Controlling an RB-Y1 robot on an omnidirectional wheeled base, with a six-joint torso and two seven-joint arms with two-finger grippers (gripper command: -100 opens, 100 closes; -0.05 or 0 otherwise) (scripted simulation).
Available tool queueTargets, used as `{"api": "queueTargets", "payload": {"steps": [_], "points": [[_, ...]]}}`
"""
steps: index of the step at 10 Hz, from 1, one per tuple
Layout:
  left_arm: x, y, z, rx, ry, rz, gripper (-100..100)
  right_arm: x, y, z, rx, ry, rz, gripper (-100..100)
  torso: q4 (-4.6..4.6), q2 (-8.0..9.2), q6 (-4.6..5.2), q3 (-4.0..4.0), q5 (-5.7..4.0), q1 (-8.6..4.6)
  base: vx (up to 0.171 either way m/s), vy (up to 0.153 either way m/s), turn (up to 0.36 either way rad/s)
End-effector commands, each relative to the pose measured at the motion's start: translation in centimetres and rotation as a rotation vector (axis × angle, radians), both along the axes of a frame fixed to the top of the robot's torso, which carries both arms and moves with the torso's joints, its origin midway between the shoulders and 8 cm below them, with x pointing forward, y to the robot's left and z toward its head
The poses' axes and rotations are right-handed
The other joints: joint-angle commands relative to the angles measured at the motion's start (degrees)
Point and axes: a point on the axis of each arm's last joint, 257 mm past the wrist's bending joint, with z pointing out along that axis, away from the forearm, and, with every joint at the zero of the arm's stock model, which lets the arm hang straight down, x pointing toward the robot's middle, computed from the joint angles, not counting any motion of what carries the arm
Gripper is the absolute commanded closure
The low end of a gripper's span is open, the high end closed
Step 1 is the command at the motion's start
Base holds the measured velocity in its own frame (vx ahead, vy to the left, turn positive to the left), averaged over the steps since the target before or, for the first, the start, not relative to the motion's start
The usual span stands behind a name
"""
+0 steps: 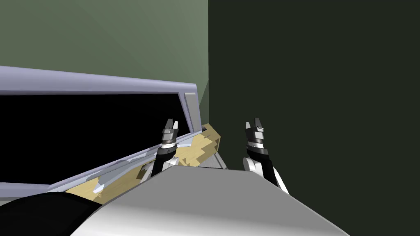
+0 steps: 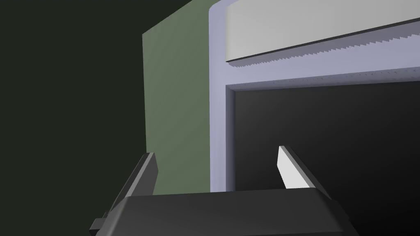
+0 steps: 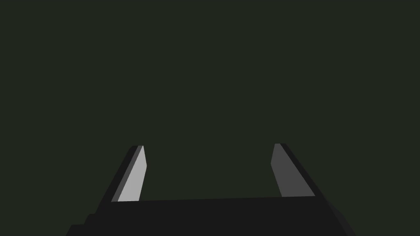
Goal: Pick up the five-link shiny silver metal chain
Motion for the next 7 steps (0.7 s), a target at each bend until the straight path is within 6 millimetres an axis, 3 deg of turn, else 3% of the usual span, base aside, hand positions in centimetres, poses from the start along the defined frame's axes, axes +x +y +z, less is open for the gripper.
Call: {"api": "queueTargets", "payload": {"steps": [1, 4, 7], "points": [[0.5, -0.3, -0.9, 0.045, 0.033, -0.017, -100, 0.0, 0.0, 0.0, 0.0, 0.0, 0.0, 0, 0.0, 0.0, 0.0, 0.0, 0.0, 0.0, -0.016, 0.014, -0.104], [1.4, -0.4, -3.3, 0.122, 0.108, -0.04, -100, 0.0, 0.0, 0.0, 0.0, 0.0, 0.0, 0, 0.03, 0.17, 0.0, 0.09, 0.04, 0.18, -0.046, 0.038, -0.106], [2.6, 0.0, -6.9, 0.209, 0.216, -0.059, -100, 0.0, 0.0, 0.0, 0.0, 0.0, 0.0, 0, 0.04, 0.19, 0.01, 0.11, 0.05, 0.21, -0.051, 0.043, -0.178]]}}
